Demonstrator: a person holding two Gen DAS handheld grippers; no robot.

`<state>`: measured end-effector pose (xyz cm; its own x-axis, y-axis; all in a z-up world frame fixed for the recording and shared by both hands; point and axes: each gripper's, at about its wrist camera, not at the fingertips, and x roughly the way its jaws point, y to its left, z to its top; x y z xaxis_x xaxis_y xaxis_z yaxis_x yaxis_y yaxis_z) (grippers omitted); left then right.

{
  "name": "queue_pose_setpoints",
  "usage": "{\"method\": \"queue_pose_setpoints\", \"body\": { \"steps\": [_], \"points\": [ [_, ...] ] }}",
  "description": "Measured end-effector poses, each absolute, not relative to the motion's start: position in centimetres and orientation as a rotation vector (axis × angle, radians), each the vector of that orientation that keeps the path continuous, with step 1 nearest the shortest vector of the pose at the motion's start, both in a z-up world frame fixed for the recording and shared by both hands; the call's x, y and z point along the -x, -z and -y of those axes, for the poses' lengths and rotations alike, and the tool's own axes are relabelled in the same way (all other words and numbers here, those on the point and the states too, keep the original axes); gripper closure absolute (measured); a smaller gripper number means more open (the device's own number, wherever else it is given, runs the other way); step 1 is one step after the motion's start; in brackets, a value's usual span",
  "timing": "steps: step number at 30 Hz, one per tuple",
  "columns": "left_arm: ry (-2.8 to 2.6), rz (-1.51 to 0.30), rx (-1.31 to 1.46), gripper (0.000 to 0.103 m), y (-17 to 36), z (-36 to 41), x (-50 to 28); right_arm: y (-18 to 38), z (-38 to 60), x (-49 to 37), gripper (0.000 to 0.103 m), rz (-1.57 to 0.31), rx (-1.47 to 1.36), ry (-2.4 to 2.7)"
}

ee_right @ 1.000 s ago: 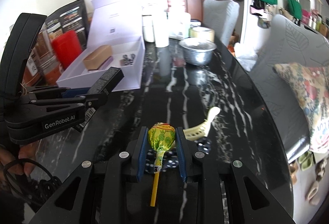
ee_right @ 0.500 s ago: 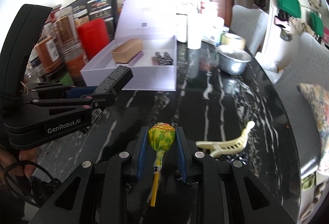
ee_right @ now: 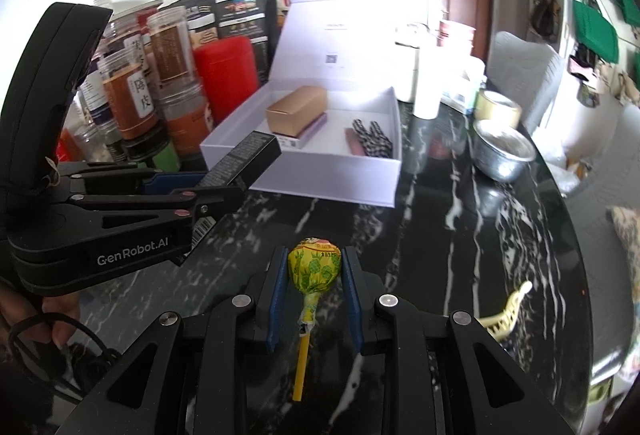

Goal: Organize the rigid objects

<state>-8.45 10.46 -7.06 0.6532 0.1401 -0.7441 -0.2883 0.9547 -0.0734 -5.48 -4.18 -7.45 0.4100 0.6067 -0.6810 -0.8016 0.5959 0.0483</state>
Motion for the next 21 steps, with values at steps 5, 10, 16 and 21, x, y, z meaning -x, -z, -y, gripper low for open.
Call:
{"method": "queue_pose_setpoints", "body": {
  "steps": [5, 10, 16, 21],
  "points": [
    [-0.258, -0.816, 0.195, 0.078, 6.7, -11.3, 8.3, 7.0, 3.2, 5.4, 0.077, -0.699, 0.325, -0.921],
    [-0.257, -0.804, 0.205, 0.078, 5.9, -12.0, 8.0, 6.4, 2.2, 5.0, 0.077, -0.690, 0.332, -0.944],
    [-0.247, -0.779, 0.196, 0.078, 4.6, -12.6, 7.1, 5.7, 1.3, 4.1, 0.077, -0.685, 0.317, -0.951],
    [-0.241, -0.756, 0.188, 0.078, 3.6, -13.1, 6.2, 4.8, 0.6, 3.1, 0.077, -0.667, 0.304, -0.954]
  ]
}}
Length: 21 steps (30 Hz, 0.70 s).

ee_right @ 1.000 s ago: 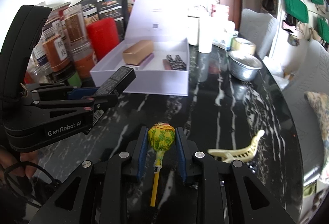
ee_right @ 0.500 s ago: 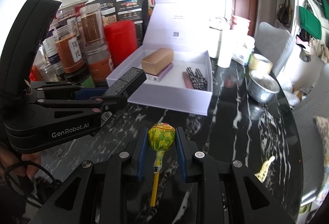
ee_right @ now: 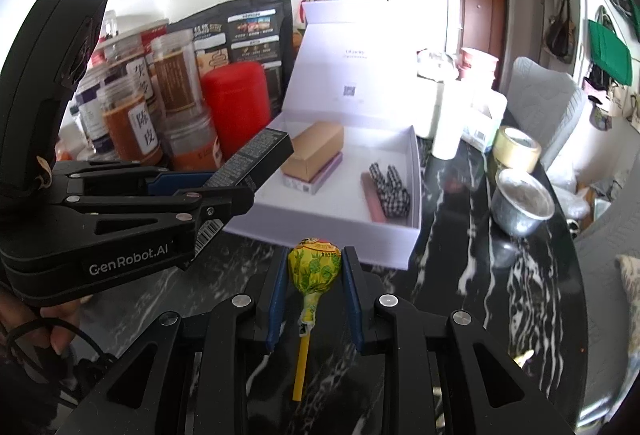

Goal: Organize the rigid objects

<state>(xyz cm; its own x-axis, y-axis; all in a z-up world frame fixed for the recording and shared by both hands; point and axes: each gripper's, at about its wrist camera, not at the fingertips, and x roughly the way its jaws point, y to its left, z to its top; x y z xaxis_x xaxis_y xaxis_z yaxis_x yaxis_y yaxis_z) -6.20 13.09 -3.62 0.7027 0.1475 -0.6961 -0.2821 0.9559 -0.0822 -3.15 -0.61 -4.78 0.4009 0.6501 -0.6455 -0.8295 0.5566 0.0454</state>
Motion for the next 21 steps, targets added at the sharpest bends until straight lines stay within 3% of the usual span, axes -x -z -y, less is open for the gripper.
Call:
{"method": "queue_pose_setpoints", "body": {
  "steps": [21],
  "points": [
    [-0.219, -0.687, 0.171, 0.078, 0.7, -15.7, 0.7, 1.7, -2.2, -2.1, 0.077, -0.606, 0.291, -0.941]
  ]
}}
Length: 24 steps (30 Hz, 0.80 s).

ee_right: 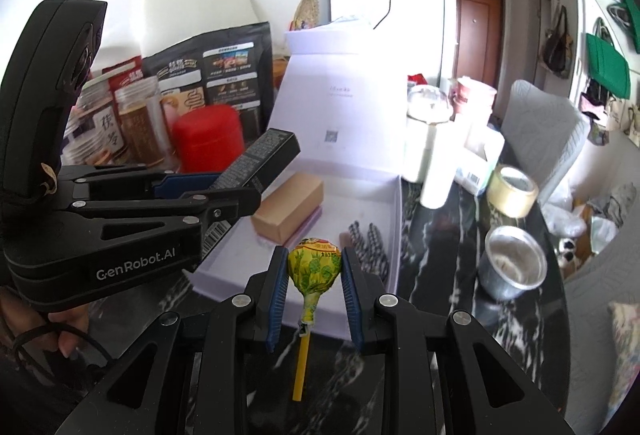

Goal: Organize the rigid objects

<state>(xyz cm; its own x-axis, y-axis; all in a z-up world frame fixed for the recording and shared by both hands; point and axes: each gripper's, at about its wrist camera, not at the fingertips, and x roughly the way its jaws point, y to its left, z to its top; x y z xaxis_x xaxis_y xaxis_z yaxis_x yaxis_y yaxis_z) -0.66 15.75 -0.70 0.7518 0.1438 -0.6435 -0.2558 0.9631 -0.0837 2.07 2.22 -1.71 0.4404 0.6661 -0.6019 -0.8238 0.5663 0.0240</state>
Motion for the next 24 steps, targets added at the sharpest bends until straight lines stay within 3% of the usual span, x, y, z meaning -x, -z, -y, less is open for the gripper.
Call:
{"method": "queue_pose_setpoints", "body": {
  "steps": [24],
  "points": [
    [-0.260, -0.651, 0.152, 0.078, -1.0, -19.5, -5.2, -0.3, -5.7, -7.5, 0.077, -0.566, 0.247, -0.918]
  ]
}}
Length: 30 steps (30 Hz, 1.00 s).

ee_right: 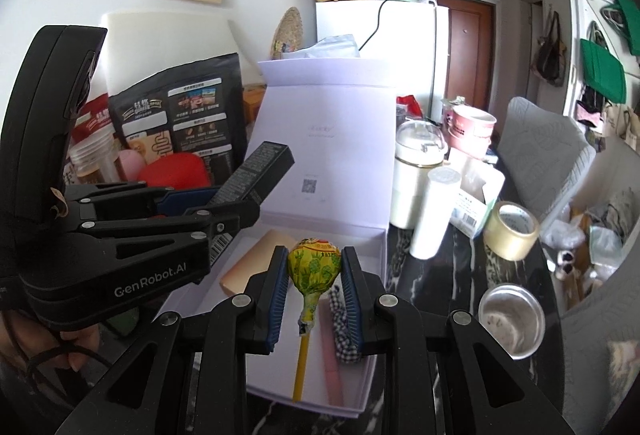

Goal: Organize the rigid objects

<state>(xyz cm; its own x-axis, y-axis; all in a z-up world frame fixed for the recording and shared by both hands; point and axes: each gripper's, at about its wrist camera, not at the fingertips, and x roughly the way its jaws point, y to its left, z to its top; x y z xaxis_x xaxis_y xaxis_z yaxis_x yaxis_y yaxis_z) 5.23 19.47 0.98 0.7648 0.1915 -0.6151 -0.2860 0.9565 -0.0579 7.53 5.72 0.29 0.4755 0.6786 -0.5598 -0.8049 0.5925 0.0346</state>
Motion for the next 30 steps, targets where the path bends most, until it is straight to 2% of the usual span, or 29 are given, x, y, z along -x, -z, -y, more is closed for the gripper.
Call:
{"method": "queue_pose_setpoints", "body": {
  "steps": [14, 30],
  "points": [
    [-0.303, -0.679, 0.138, 0.078, 0.6, -22.2, -7.0, 0.3, -8.6, -10.7, 0.077, -0.584, 0.242, -0.912],
    [-0.295, -0.795, 0.174, 0.078, 4.9, -23.7, -9.7, 3.9, -10.1, -12.8, 0.077, -0.679, 0.258, -0.883]
  ]
}}
